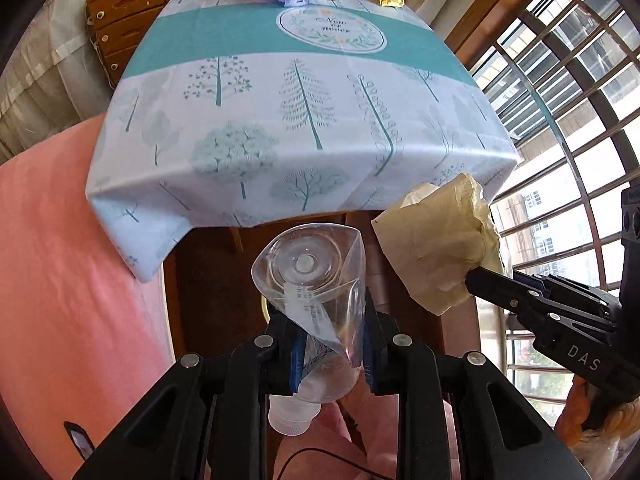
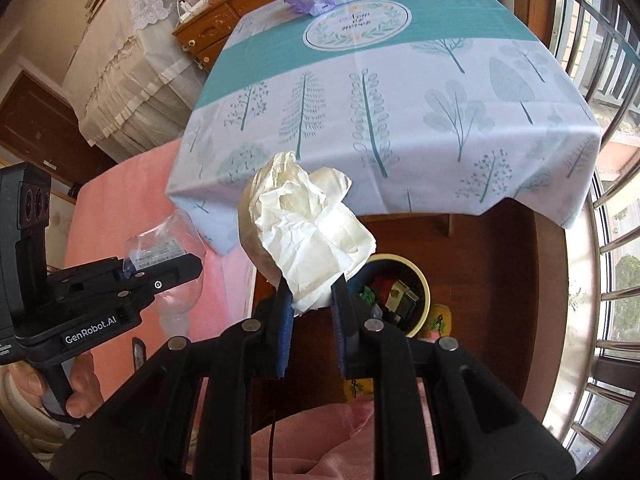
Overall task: Collect trash
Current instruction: 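Carry the cup and cream paper over the bin with both grippers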
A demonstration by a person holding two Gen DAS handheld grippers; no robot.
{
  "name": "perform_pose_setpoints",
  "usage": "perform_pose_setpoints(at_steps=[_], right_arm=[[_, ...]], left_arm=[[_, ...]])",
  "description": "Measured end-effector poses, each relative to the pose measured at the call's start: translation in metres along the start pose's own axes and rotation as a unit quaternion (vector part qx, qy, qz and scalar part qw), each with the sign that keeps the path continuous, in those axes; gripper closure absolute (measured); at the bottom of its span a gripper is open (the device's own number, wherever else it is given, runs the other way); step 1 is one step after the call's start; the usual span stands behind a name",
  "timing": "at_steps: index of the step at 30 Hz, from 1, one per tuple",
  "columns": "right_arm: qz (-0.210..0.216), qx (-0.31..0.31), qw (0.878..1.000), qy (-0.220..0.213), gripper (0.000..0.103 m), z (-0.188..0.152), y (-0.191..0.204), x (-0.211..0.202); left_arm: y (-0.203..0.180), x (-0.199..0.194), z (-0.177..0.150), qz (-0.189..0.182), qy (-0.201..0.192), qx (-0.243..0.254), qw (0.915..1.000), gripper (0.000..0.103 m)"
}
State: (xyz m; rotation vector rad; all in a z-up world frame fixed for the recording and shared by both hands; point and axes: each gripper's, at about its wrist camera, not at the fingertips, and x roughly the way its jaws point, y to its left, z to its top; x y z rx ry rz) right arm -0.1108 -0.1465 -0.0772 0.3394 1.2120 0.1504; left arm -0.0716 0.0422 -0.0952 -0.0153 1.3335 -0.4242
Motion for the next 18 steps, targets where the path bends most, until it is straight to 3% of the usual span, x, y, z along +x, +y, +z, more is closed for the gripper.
perform_pose_setpoints(at_steps=[7,18], right_arm=[[-0.029,0.018,0.998,0.052,0.088,-0.035,-0.025,0.049],[-0.059,0.084,0.99,0.098,0.088,-0.076,-0.107,0.2]], left_arm=[[0.001,0.08,-0.024,-0.009,0.045,-0.038,0.9982,0.081],[0.024,0.253,-0.053,0.009,0.085,-0.064,0.9943,0.079]])
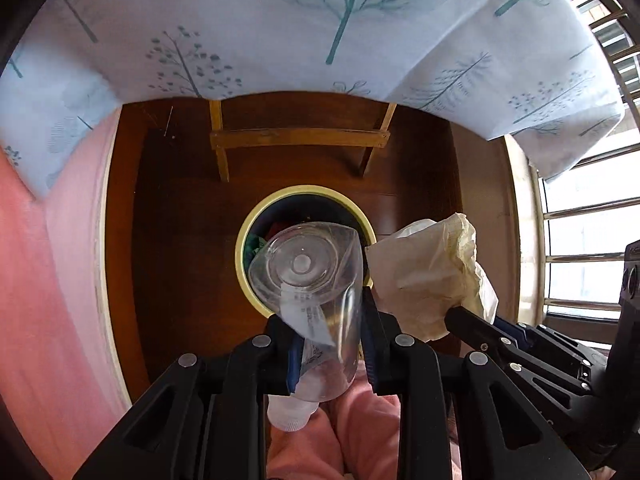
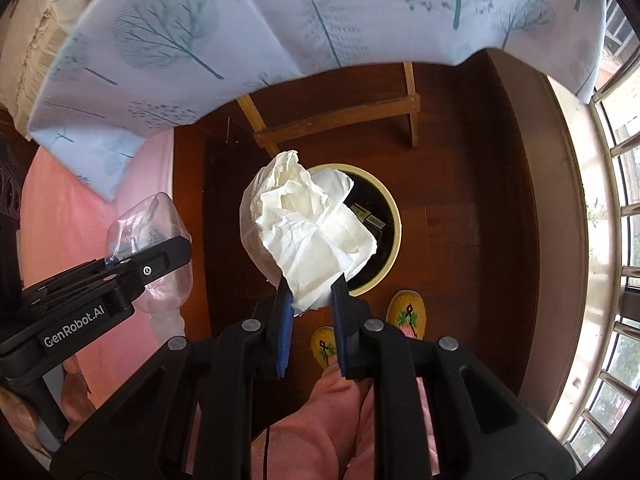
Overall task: Collect trash
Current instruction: 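Carry the cup and cream paper over the bin with both grippers, then open both grippers over the bin to drop cup and paper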
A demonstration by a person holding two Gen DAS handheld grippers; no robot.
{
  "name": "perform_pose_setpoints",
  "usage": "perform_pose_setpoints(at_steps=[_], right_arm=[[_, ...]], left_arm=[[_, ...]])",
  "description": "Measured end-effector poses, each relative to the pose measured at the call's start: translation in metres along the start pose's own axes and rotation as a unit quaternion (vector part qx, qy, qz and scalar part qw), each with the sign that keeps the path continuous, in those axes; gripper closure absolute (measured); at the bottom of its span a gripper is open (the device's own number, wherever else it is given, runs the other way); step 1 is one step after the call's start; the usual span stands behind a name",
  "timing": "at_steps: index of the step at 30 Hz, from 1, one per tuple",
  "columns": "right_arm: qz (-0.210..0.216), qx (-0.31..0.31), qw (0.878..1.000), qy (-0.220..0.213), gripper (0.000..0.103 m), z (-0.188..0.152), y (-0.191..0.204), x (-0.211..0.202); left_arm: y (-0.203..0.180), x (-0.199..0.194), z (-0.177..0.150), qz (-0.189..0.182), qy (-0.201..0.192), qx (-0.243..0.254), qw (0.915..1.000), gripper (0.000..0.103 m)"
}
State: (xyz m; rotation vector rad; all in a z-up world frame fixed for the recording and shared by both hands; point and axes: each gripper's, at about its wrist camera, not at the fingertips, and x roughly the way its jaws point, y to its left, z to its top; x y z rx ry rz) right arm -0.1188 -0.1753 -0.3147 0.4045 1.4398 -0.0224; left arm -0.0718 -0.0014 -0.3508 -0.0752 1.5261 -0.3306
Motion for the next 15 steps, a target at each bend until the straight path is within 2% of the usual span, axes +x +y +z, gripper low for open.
perform_pose_setpoints(at_steps=[7,9,10,11,13,14,15], right_arm=[[0.0,0.02,1.0,0.02,0.088,0.006,-0.03,0.095],[0.002,0.023,0.999,0.023,0.088,0.009,-0.034,0.115],[0.009,0.026,0.999,0.026,0.088,0.011,-0.036,0.124],[0.019,0.029,0.999,0.028,0.088,0.013,-0.038,0.133],[0.029,0.03,0.999,0.027,0.088,0.018,-0.037,0.145],[0.029,0.033,0.999,0.028,0.087,0.02,-0.038,0.151],[0.031,0.037,0.998,0.028,0.087,0.021,-0.038,0.156]], left_arm=[[0.008,0.093,0.005,0.014,0.009,0.006,0.9998,0.078],[0.016,0.113,0.008,0.016,0.015,0.001,0.9998,0.074],[0.02,0.121,0.009,0.013,0.018,-0.005,0.9997,0.063],[0.026,0.127,0.011,0.012,0.021,-0.01,0.9997,0.042],[0.035,0.135,0.015,0.025,0.018,-0.021,0.9993,0.022],[0.039,0.138,0.016,0.026,0.018,-0.025,0.9992,0.015],[0.046,0.139,0.016,0.024,0.018,-0.027,0.9992,0.015]])
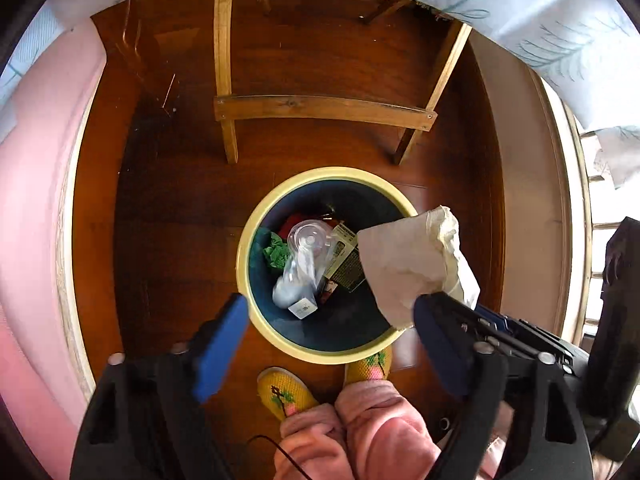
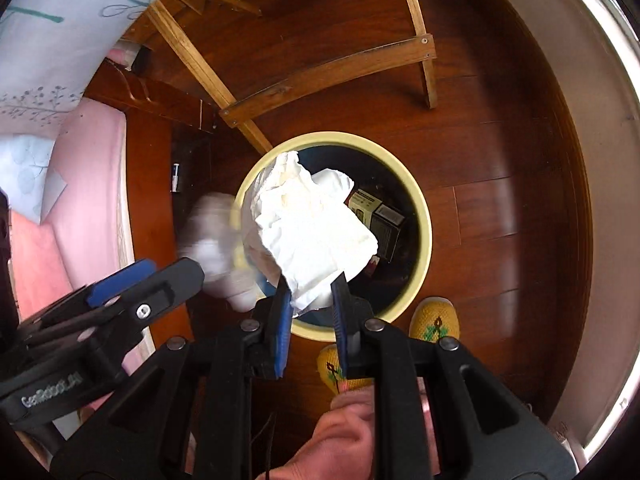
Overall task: Collect trash
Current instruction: 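Open both grippers over the bin to drop cup and paper, then raise both tools from the bin back over the table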
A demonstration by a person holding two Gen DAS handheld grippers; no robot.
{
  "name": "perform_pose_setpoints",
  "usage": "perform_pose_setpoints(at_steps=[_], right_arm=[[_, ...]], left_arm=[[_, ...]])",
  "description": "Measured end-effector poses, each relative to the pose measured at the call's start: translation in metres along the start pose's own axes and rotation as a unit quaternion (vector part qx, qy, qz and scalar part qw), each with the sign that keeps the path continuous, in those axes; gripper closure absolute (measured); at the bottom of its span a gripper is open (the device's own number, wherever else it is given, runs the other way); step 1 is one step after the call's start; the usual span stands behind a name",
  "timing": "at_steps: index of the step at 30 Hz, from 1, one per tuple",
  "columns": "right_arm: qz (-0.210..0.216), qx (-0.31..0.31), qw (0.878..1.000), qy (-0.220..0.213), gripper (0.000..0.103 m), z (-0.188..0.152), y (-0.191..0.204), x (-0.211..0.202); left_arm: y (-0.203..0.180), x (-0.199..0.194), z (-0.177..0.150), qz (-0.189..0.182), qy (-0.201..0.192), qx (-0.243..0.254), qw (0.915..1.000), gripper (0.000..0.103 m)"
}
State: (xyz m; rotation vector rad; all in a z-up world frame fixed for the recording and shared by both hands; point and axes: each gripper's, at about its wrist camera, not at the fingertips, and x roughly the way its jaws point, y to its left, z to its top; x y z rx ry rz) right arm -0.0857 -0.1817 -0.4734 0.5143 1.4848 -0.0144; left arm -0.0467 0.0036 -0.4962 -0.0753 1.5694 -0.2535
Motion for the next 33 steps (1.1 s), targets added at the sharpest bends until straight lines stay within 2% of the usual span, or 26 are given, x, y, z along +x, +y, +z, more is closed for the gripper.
perform_pose_setpoints(at_steps=[3,4,5,7,10,16,25,33], right_arm=[[-0.001,0.007,1.0,0.002,0.083,0.008,-0.001,0.012],[-0.001,0.007,1.0,0.0,0.077,0.011,0.001,0.013],[-0.002,0.006,1.0,-0.003,0.067,0.012,0.002,0.013],[-0.003,0.002,1.0,-0.012,0.056,0.015,0.006,0.012],[-0.012,-0.006,1.0,-0.018,0.056,0.017,0.014,0.003],[-0.023,-0.014,0.999,-0.027,0.056,0.015,0.032,-0.044],[-0.022,-0.046,0.998,-0.044,0.056,0.0,0.066,-0.153],[-0.014,-0.073,0.993,-0.088,0.056,-0.014,0.098,-0.256]], left_arm=[[0.012,-0.002,0.003,0.01,-0.008,0.002,0.9999,0.015],[0.014,-0.003,0.003,0.013,-0.01,0.003,0.9999,0.015],[0.016,-0.008,0.003,0.014,-0.014,0.003,0.9998,0.015],[0.02,-0.016,0.005,0.019,-0.025,0.001,0.9995,0.015],[0.022,-0.041,0.002,0.029,-0.044,-0.002,0.9986,0.015],[0.014,-0.111,-0.004,0.029,-0.071,-0.007,0.997,0.015],[-0.014,-0.243,-0.024,0.035,-0.137,0.0,0.9899,0.015],[-0.035,-0.347,-0.042,0.017,-0.172,0.018,0.9848,0.015]])
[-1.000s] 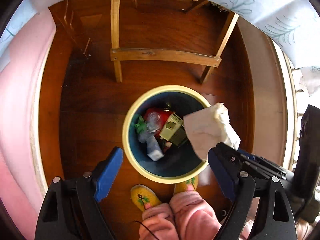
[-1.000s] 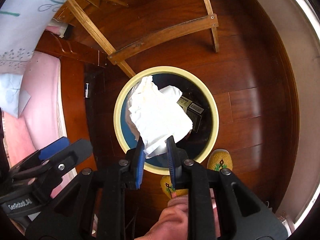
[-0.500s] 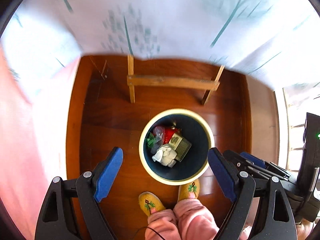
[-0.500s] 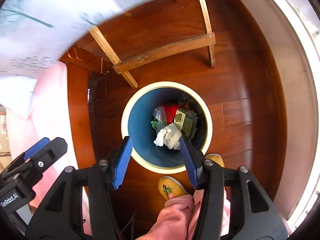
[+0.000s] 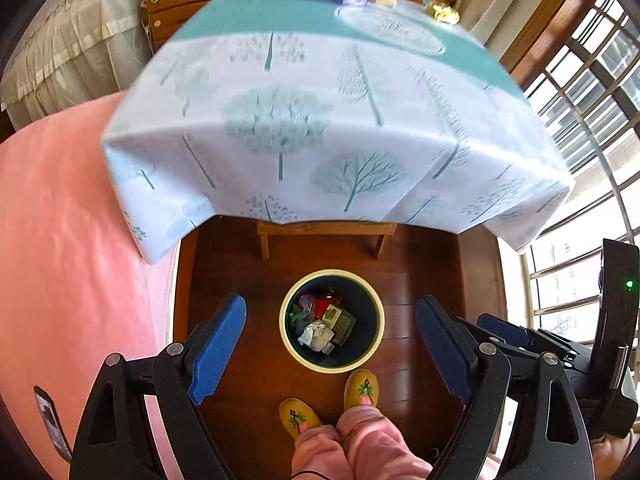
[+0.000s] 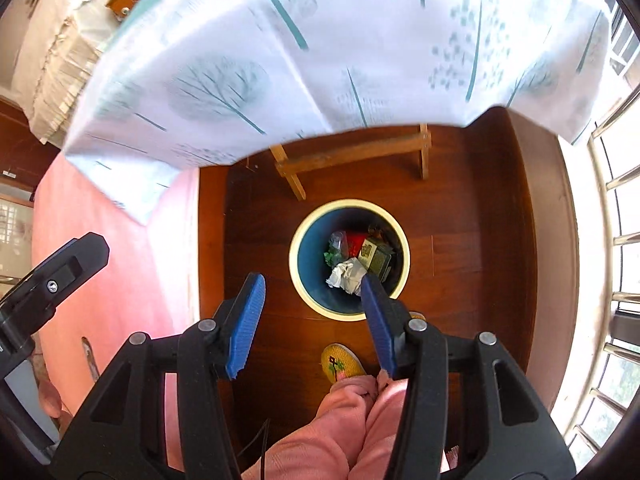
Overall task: Collect trash
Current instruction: 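Raise both tools from the bin back over the table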
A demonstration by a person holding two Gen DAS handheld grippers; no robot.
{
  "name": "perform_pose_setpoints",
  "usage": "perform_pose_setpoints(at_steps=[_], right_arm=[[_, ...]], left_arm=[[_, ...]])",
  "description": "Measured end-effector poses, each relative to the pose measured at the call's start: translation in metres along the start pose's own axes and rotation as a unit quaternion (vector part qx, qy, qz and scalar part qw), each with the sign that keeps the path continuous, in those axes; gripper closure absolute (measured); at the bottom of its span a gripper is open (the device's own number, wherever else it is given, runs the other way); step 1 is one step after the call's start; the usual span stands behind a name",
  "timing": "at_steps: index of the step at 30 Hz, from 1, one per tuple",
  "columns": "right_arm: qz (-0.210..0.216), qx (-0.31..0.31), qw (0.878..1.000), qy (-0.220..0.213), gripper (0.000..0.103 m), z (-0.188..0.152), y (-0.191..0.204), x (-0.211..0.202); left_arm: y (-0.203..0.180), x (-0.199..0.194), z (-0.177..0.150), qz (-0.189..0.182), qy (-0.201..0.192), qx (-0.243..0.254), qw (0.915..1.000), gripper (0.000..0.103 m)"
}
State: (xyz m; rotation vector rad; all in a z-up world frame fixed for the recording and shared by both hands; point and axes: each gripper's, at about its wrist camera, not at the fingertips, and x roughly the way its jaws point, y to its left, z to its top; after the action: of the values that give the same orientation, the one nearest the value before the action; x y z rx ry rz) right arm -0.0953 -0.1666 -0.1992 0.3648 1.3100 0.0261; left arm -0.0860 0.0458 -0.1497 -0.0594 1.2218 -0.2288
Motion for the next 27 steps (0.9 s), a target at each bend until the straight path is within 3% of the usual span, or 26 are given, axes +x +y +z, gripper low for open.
perform_pose_setpoints(at_steps=[14,27], right_arm=[[-0.004,-0.031,0.99,-0.14,0.056,0.01,0.044,-0.18],[-0.009,-0.052,0.969,-0.243,0.056,0.053,0.07,-0.28]], left_arm=[[-0.031,-0.162,0.04,0.034,-0.113,0.05,0.9918,0.015],[-0.038,-0.253,0.094,0.01,-0.185,0.037,0.9819,0.017]])
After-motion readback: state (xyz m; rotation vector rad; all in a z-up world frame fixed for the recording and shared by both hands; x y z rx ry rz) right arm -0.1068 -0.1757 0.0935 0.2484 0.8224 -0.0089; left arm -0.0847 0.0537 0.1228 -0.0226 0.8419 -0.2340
